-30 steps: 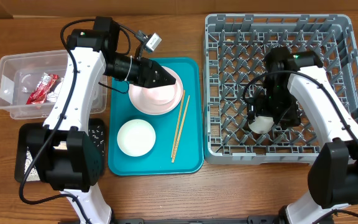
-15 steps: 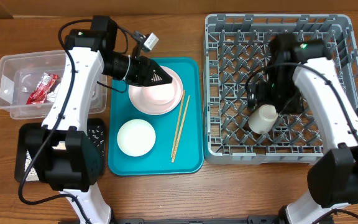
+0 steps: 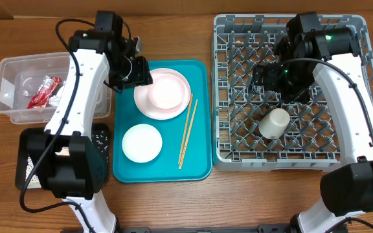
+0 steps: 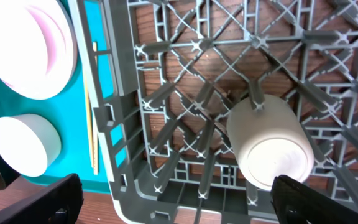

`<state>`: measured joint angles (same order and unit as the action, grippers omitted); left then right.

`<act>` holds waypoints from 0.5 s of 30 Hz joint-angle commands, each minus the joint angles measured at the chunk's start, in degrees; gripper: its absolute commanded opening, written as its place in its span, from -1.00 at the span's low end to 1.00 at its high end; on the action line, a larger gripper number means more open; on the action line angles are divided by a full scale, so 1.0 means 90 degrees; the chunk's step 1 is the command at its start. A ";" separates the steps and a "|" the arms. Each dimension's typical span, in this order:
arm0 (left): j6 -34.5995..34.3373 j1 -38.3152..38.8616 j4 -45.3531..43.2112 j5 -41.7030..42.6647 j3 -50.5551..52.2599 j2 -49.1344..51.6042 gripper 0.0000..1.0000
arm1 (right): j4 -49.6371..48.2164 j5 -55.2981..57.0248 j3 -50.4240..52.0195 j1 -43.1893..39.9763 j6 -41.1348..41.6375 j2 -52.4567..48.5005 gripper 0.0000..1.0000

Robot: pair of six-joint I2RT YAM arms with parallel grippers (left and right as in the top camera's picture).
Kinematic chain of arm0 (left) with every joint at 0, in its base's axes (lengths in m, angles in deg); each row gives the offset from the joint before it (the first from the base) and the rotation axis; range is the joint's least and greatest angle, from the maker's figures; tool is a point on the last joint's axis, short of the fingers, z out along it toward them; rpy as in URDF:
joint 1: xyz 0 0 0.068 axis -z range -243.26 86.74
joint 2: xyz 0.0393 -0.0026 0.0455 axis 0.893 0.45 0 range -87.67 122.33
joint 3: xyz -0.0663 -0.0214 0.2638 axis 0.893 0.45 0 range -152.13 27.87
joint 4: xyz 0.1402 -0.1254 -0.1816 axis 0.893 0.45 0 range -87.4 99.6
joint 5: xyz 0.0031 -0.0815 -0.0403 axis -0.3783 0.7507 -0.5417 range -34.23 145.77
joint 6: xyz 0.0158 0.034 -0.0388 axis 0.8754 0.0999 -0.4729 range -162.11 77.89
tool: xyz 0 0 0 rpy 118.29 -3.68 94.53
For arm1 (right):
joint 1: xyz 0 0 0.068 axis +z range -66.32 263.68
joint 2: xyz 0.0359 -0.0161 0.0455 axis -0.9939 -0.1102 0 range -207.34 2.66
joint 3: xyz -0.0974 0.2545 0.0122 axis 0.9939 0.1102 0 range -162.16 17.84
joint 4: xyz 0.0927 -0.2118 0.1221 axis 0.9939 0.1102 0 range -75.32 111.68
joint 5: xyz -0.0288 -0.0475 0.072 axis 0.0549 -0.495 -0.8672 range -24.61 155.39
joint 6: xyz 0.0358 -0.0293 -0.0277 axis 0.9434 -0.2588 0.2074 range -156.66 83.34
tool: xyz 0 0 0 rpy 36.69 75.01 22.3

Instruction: Sort waste into correct bins and load items into the dishwasher

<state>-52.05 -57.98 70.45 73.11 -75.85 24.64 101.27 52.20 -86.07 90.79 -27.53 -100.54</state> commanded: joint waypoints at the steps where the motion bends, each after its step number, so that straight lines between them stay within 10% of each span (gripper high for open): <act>1: -0.0622 0.0136 -0.0180 -0.0794 0.0061 0.0112 -0.06 | -0.0046 -0.0092 -0.0039 -0.0007 -0.0019 0.0034 1.00; 15: -0.0828 0.0345 -0.0503 -0.0913 0.0068 0.1253 -0.03 | -0.0080 -0.0092 -0.0039 -0.0007 -0.0022 0.0034 1.00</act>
<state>-58.50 -55.33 66.24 64.93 -75.85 32.42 100.83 52.02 -86.07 90.79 -27.53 -100.54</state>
